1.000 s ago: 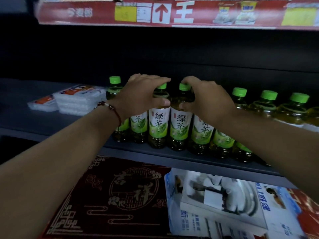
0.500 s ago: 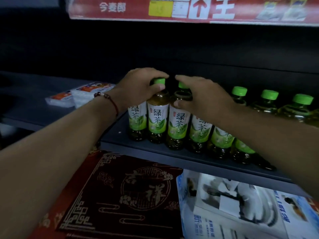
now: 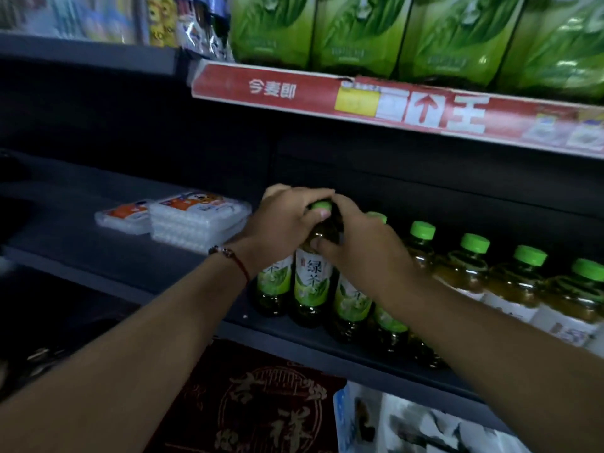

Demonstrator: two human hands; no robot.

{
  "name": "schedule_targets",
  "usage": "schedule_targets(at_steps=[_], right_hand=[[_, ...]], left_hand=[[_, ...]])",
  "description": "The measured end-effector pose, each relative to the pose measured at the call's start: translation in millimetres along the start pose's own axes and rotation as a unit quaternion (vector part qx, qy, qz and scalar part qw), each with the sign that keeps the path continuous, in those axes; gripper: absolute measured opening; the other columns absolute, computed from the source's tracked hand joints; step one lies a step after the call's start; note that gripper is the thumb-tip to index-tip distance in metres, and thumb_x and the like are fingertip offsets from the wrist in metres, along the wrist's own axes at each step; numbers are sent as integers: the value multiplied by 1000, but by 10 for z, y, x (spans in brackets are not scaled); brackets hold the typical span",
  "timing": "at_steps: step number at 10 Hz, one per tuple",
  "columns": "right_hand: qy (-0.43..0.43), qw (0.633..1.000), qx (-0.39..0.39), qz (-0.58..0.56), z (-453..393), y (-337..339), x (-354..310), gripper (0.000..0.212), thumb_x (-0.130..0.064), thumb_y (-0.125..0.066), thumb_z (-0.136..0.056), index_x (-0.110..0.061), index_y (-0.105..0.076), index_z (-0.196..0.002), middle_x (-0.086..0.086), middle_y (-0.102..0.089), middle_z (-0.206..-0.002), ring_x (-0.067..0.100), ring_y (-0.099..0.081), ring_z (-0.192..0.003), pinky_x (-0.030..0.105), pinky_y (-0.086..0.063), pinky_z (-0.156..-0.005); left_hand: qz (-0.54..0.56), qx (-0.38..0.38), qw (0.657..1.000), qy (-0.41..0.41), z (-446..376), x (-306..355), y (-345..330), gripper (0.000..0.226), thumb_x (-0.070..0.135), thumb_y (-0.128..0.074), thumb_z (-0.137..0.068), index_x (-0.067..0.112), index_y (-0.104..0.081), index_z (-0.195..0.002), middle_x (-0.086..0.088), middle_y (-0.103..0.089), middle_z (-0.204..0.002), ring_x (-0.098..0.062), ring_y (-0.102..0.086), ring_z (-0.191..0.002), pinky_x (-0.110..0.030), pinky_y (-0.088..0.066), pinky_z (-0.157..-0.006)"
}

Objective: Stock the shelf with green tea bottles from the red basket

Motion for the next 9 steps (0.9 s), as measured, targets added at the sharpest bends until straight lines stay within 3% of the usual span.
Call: schedule_targets(at_steps=[1,2,3,4,5,6,7,8,9], right_hand=[[-54,995,-1,-82,-81,-154,97,46,-44,-66,-87,-22,-54,-126,3,-70,-99,24,-67,-87,41,-56,-72],[-83,992,13,-97,-119,-215,137,34,-43,-66,-87,-15,-61,-104,5,-69,-91,24,-67,-82,40,-56,-69],[-103,992,11,-68,-126,-209,154,39,-49,-64,-89,-12,-57,-101,6,-65,-89,26,-64,-81,37,-53,-65],[-109,992,7,-62,-137,-195,171,42,-50,-62,-90,-10,-56,-102,7,-63,-85,27,-64,-80,39,-54,-65],[-108,992,2,-58,-145,-191,145,42,-48,-61,-92,-11,-52,-108,4,-62,-86,25,-63,-81,37,-53,-66],[-102,993,-4,-57,-173,-161,104,42,-47,-59,-94,-12,-47,-114,6,-64,-89,27,-64,-82,40,-54,-69],[-100,994,-10,-48,-170,-130,75,43,-45,-58,-95,-12,-47,-120,9,-66,-98,29,-65,-88,40,-54,-72],[-115,990,-31,-82,-106,-164,53,53,-45,-60,-94,-12,-43,-132,9,-65,-111,27,-64,-93,38,-55,-76],[-106,983,-60,-137,89,-83,8,71,-45,-61,-94,-13,-29,-149,9,-56,-135,26,-63,-107,31,-52,-87]], left_hand=[[29,26,999,-2,44,59,28,38,30,-61,-97,23,-63,-134,-5,-73,-107,-23,-56,-110,-36,-42,-102],[6,100,995,-26,182,60,174,42,34,-57,-96,25,-59,-137,-2,-63,-130,-21,-50,-125,-40,-36,-110],[62,158,984,56,401,-364,301,59,41,-57,-93,30,-40,-149,0,-39,-152,-15,-33,-140,-35,-30,-111],[254,40,947,191,656,-833,-122,88,50,-75,-81,42,-24,-152,15,-35,-154,-6,-34,-140,-38,-35,-112],[314,-30,925,214,793,-988,-441,64,45,-81,-71,35,-53,-128,8,-68,-126,-9,-64,-115,-50,-51,-101],[313,-35,923,223,853,-1028,-520,48,35,-80,-76,33,-59,-119,7,-72,-114,-8,-68,-106,-47,-53,-98],[323,-53,919,221,864,-1048,-536,55,45,-77,-73,31,-60,-123,6,-72,-116,-11,-68,-109,-46,-53,-99],[319,-76,917,228,873,-1017,-559,48,38,-74,-83,28,-59,-127,6,-71,-119,-12,-67,-112,-48,-50,-103],[279,-75,928,233,948,-975,-471,58,44,-67,-85,32,-50,-139,11,-65,-130,-9,-60,-120,-47,-45,-108]])
Point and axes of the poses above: each hand's wrist, its own z-axis away from the middle knuckle, its own y-axis out of the back of the hand, x = y × z, the point moved 10 cm from there along -z, towards the middle knuckle
